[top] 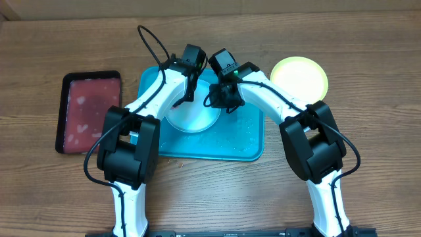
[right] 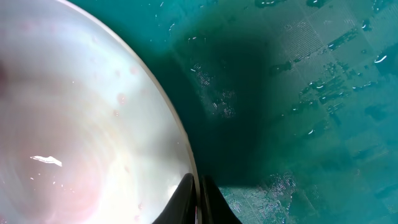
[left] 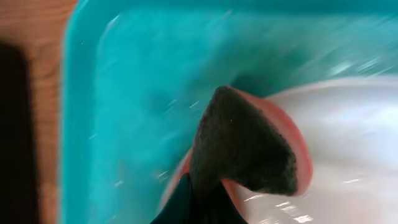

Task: Clean dirty plates on tray and stack at the side
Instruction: 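Scrub the white plate in circles with the left gripper's sponge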

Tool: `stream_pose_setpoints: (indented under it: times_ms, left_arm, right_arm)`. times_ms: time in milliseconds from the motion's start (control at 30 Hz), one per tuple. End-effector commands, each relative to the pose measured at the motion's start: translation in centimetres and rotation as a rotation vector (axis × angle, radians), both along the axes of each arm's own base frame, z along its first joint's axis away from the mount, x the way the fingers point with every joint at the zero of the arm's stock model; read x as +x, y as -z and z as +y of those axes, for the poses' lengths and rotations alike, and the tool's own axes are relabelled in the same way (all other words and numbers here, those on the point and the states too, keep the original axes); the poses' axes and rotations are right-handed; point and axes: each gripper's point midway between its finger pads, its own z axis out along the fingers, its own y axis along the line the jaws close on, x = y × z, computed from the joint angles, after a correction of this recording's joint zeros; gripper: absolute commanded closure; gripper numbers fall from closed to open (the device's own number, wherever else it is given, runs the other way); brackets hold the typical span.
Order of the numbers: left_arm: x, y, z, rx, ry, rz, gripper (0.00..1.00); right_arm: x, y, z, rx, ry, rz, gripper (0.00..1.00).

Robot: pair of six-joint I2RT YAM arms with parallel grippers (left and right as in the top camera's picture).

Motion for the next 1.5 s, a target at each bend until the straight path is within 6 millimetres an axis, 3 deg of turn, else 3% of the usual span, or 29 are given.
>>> stream_pose_setpoints:
  times_ms: [0, 133, 233, 567, 667, 767, 967, 1033, 1100, 1200, 1333, 1467]
  left_arm:
    - [0.2, 1.2, -4.0, -0.235, 0.066, 0.034, 0.96]
    - [-0.7, 1.1, -9.1, -0.511, 0.139, 0.095, 0.96]
    - [-1.8, 0.9, -11.3, -0.61, 0.177, 0.14, 0.93]
    - [-5.6, 1.6, -11.0, -0.599, 0.171, 0.3, 0.96]
    - [-6.5, 1.9, -9.6, -0.538, 0.194, 0.341, 0.96]
    - [-6.5, 2.3, -6.4, -0.382, 0.15, 0.338, 0.95]
    - [-4.8, 1.2, 1.5, 0.045, 0.067, 0.249, 0.96]
    - [-4.0, 0.3, 3.1, 0.151, 0.049, 0.204, 0.96]
    - [-3.4, 0.0, 3.5, 0.172, 0.024, 0.167, 0.96]
    - [-3.3, 0.8, 1.8, 0.061, 0.027, 0.171, 0.96]
    - [-4.2, 2.2, -4.2, -0.285, 0.088, 0.236, 0.96]
    - [-4.9, 1.7, -9.4, -0.573, 0.118, 0.278, 0.96]
  right_arm:
    - [0.3, -0.3, -0.6, -0.023, 0.016, -0.02, 0.96]
    - [0.3, -0.3, -0.6, -0.023, 0.016, -0.019, 0.96]
    - [0.3, -0.3, -0.6, -0.023, 0.016, -0.02, 0.96]
    - [0.3, -0.3, -0.6, -0.023, 0.016, -0.02, 0.96]
    - [0.3, -0.3, -0.6, -0.023, 0.015, -0.02, 0.96]
    - [0.3, -0.3, -0.6, -0.023, 0.015, -0.02, 0.96]
    - [0.3, -0.3, -0.6, -0.023, 0.015, -0.02, 0.96]
    - [0.3, -0.3, -0.6, -0.023, 0.015, -0.021, 0.96]
    - [0.4, -0.4, -0.6, -0.021, 0.016, -0.023, 0.96]
    - [0.4, -0.4, -0.6, -0.021, 0.016, -0.023, 0.96]
    - [0.4, -0.4, -0.6, -0.021, 0.016, -0.023, 0.96]
    - [0.4, -0.4, -0.6, -0.021, 0.016, -0.024, 0.96]
